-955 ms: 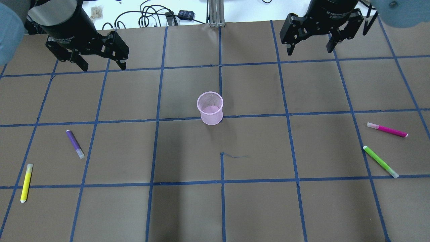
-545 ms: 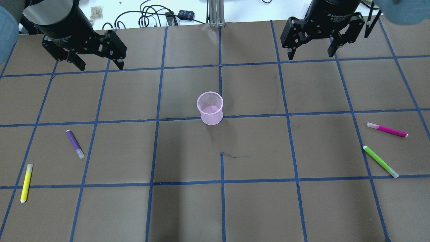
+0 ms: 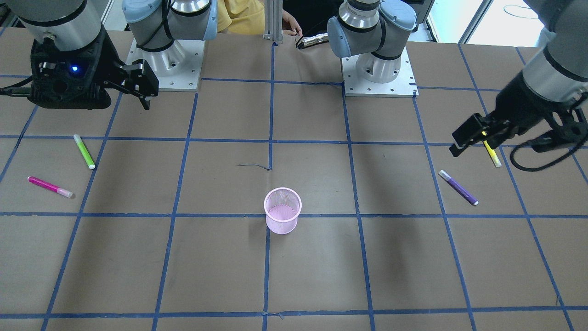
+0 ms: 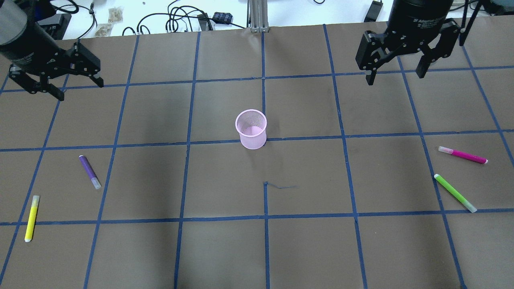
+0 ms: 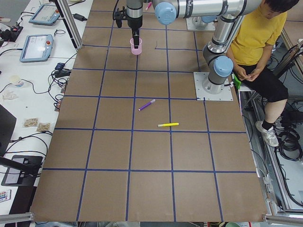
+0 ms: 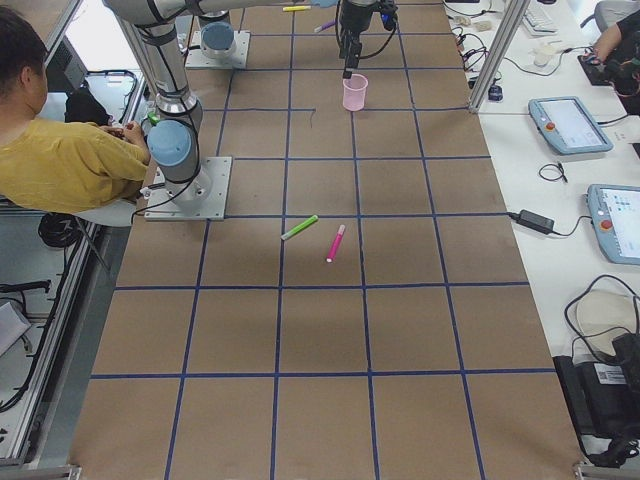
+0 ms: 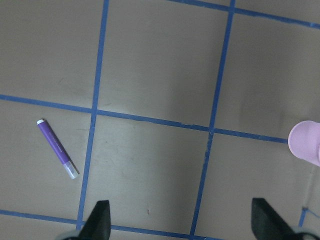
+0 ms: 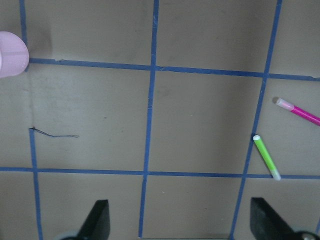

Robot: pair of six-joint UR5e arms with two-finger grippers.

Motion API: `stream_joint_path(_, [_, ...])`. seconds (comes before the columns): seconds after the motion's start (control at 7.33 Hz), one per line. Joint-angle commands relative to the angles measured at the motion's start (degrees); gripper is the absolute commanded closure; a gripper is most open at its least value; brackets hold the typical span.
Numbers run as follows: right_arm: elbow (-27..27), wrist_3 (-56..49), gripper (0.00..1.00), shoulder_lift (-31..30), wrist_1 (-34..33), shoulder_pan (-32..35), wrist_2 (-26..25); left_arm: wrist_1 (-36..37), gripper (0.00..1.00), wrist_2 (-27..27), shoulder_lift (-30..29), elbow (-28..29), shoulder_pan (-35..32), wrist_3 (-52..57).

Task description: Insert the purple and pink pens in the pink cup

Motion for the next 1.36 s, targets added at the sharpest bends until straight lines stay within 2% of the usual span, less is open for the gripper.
stream_joint_path(0.0, [0.3,-14.2,0.00,0.2,-0.1,-10.0,-0.1,2.1,0.00,-1.4,-4.0,-3.8,8.1,1.2])
stream_joint_path(0.14, [0.9,-21.0,0.00,0.6,-1.3,-15.5,-0.1,3.9,0.00,-1.4,-6.3,-5.9,10.6,3.5])
stream_joint_path(0.41, [6.3,-39.6,0.00,1.3,-8.5,-24.4,1.5,7.6,0.00,-1.5,-8.9,-8.6,16.0,3.6])
stream_joint_path(0.68, [15.8,-56.5,0.00,1.3,-21.3,-34.0,1.5,8.5,0.00,-1.5,-12.6,-9.7,16.5,3.0])
stream_joint_path(0.95, [25.0,-74.5,0.00,1.4,-33.0,-39.3,4.4,14.7,0.00,-0.8,-19.4,-9.6,16.4,3.0])
stream_joint_path(1.09, [29.2,-82.0,0.00,2.2,-37.8,-41.9,7.4,17.2,0.00,-0.8,-22.6,-9.4,16.4,1.6])
stream_joint_path(1.23, [32.0,-92.6,0.00,4.1,-41.7,-45.5,14.9,17.9,0.00,-1.3,-23.5,-8.7,16.4,0.2])
